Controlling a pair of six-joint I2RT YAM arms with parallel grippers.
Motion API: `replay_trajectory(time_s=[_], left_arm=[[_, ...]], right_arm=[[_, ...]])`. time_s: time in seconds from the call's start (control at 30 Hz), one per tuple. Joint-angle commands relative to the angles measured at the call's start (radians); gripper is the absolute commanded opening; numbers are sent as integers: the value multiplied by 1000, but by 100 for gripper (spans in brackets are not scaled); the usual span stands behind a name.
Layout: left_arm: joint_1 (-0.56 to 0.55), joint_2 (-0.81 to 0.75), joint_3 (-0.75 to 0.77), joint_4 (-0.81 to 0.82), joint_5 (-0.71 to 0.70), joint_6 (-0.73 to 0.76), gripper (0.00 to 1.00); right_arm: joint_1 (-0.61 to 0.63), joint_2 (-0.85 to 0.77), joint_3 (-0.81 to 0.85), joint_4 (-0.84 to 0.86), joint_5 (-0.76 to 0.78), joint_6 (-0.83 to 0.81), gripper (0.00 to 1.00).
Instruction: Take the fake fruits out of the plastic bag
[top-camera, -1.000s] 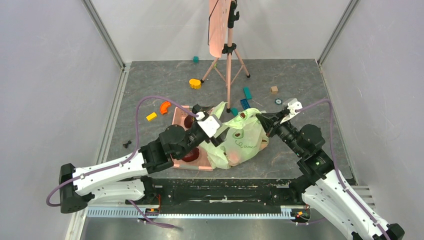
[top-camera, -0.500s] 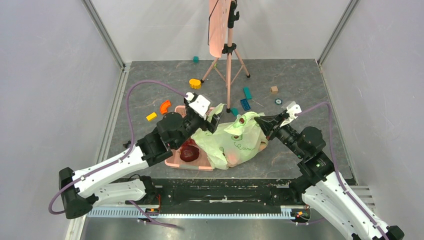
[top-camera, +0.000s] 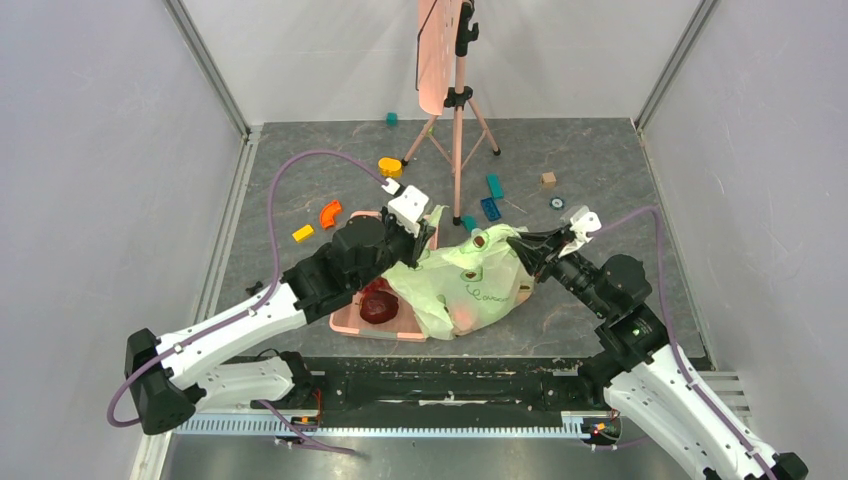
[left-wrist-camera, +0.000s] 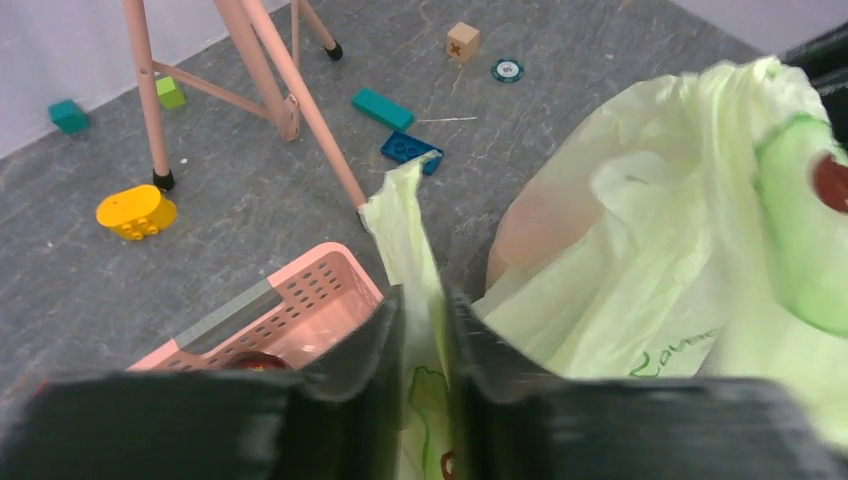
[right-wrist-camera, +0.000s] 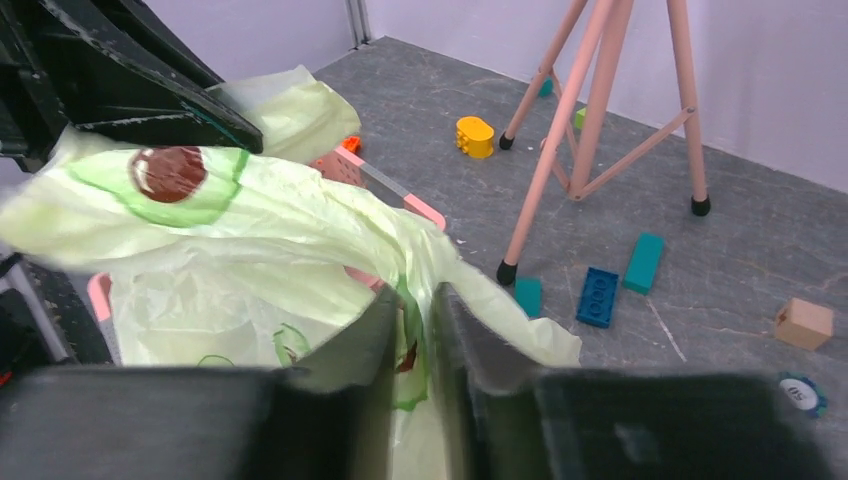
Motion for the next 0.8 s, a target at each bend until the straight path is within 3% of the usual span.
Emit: replay_trajectory(time_s=[0.0, 0.13, 0.23, 0.43, 0.63, 0.73, 0.77], left_arm=[[4, -3, 41, 2, 6, -36, 18], [4, -10, 33, 31, 55, -25, 13], [4, -9, 32, 50, 73, -16, 2], [5, 0, 30, 66, 89, -15, 2], [5, 5, 28, 74, 106, -7, 2], [4, 6, 28, 77, 107, 1, 2], [4, 6, 29, 77, 105, 4, 2]], right_arm=[[0, -21, 3, 45, -23, -61, 32], [0, -23, 10, 46, -37, -137, 66], [0, -3, 22, 46, -87, -217, 74], [0, 53, 44, 47, -191, -361, 81], [0, 115, 75, 72, -205, -394, 82], [0, 163, 102, 84, -189, -396, 79], [0, 181, 116, 85, -169, -387, 74]])
